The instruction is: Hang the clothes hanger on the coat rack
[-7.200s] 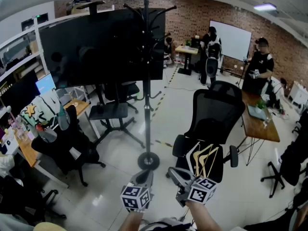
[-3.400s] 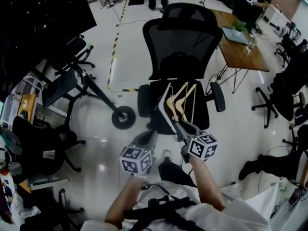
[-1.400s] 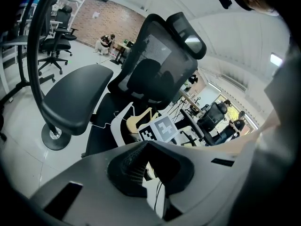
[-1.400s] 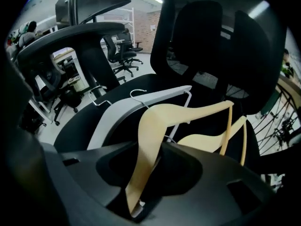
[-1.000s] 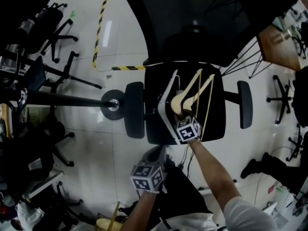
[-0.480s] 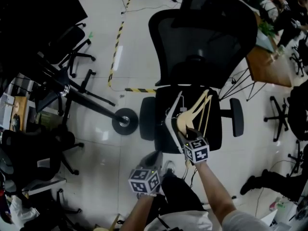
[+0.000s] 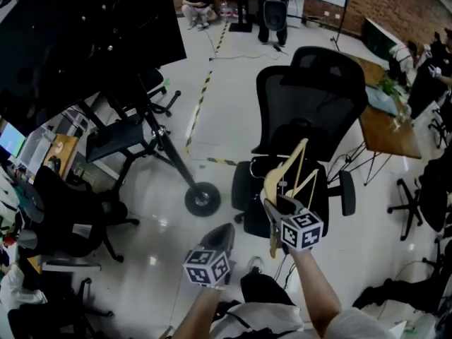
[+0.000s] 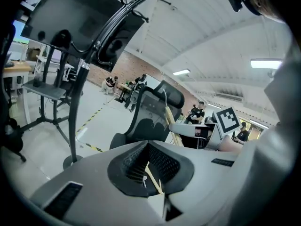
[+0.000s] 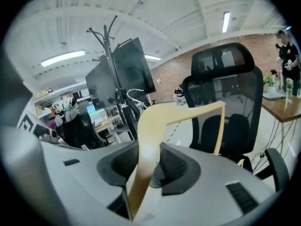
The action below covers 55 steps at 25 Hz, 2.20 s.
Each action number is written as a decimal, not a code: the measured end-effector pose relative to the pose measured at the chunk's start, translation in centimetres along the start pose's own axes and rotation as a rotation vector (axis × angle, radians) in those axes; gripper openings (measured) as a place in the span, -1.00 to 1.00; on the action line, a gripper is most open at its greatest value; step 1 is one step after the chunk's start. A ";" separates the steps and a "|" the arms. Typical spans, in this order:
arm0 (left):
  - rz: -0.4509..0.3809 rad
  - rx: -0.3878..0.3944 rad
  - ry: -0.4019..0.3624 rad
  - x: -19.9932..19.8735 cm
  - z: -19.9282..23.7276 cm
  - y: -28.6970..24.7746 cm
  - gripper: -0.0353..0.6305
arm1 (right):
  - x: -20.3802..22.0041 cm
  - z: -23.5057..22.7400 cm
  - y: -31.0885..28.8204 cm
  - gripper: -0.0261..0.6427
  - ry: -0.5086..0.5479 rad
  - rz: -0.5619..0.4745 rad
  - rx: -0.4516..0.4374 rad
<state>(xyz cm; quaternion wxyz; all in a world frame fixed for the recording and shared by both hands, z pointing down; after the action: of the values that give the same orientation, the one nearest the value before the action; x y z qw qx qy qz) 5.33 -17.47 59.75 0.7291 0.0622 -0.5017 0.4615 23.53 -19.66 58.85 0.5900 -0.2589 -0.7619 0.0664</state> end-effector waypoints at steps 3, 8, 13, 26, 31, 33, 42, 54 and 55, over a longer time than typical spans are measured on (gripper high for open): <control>-0.055 -0.018 -0.039 -2.5 -0.2 3.4 -0.92 | -2.9 4.4 1.3 -0.45 -0.006 -0.046 -0.066; -0.145 -0.050 -0.120 -6.0 -1.0 9.6 -0.92 | -5.8 11.8 3.5 -0.45 -0.010 -0.093 -0.181; -0.245 -0.097 -0.144 -9.0 0.1 15.3 -0.92 | -8.0 19.3 3.8 -0.45 0.023 -0.128 -0.320; -0.408 -0.157 -0.181 -11.3 1.3 28.0 -0.92 | -10.7 33.5 7.4 -0.45 0.200 -0.179 -0.508; -0.452 -0.204 -0.205 -11.2 2.3 33.9 -0.92 | -10.9 39.3 6.8 -0.45 0.224 -0.156 -0.601; -0.471 -0.233 -0.214 -11.1 2.8 36.2 -0.92 | -11.3 41.5 6.5 -0.45 0.216 -0.153 -0.646; -0.564 -0.367 -0.195 -12.4 6.8 43.2 -0.92 | -14.5 49.0 1.8 -0.45 0.130 -0.130 -0.835; -0.613 -0.472 -0.259 -18.8 10.9 44.7 -0.92 | -23.6 55.1 -6.4 -0.45 -0.091 -0.169 -1.070; -0.612 -0.471 -0.268 -19.5 11.2 44.4 -0.92 | -24.4 55.1 -7.0 -0.45 -0.099 -0.175 -1.071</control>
<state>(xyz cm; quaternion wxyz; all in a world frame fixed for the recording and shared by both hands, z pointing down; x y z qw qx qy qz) -36.20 -10.42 33.31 0.7553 0.0995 -0.6424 0.0834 -26.00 -25.94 24.35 0.3422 -0.4553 -0.7349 -0.3681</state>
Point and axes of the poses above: the fingertips, and each gripper's own axes: y backward along the fingers, z to its left, x out of its underside, the point moved 4 cm from there along y, backward along the fingers, and after that the axes turned 2 degrees about -z, right-handed, at the moved point
